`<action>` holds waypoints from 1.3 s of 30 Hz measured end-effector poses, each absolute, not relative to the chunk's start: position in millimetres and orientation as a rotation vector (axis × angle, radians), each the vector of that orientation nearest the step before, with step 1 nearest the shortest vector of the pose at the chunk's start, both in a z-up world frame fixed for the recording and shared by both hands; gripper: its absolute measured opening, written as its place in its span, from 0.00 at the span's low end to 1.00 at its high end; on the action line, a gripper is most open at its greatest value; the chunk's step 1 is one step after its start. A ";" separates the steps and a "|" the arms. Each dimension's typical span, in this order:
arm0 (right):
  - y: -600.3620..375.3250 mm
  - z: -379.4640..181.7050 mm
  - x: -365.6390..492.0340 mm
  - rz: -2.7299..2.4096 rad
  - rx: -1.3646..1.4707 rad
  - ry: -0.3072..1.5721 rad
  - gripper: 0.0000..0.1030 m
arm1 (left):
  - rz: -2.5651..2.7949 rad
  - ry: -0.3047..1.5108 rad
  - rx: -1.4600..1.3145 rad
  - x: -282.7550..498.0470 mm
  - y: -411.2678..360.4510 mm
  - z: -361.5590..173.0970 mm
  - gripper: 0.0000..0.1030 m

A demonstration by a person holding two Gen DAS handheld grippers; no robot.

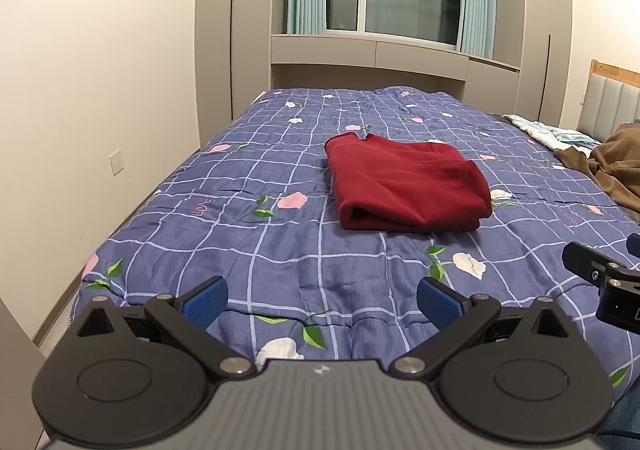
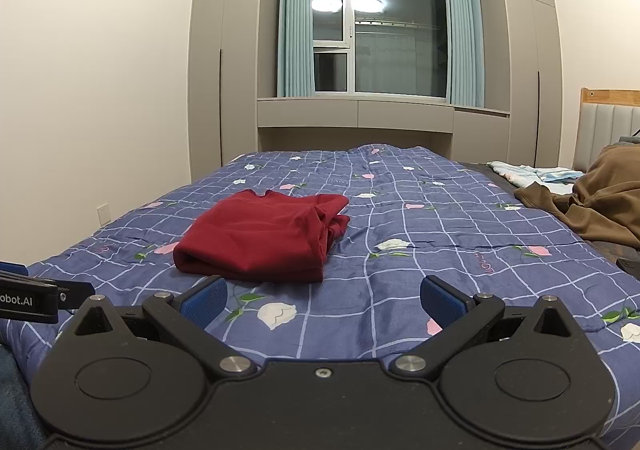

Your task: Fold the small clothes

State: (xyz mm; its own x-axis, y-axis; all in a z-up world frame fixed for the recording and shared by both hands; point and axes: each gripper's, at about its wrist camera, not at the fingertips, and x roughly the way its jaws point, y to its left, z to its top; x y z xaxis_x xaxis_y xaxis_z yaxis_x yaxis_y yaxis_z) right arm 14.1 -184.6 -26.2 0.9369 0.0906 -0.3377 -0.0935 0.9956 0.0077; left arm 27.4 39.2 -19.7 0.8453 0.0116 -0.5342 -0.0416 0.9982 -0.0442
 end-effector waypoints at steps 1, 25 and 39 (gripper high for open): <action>-184.9 -26.1 13.9 0.094 -0.008 0.345 1.00 | 0.028 0.562 -0.054 27.5 39.2 -19.6 0.99; -184.3 -26.4 13.8 0.093 -0.007 0.345 1.00 | 0.027 0.563 -0.054 27.0 39.3 -19.7 0.99; -183.7 -26.8 14.1 0.094 -0.007 0.345 1.00 | 0.016 0.551 -0.053 23.6 38.5 -20.2 0.99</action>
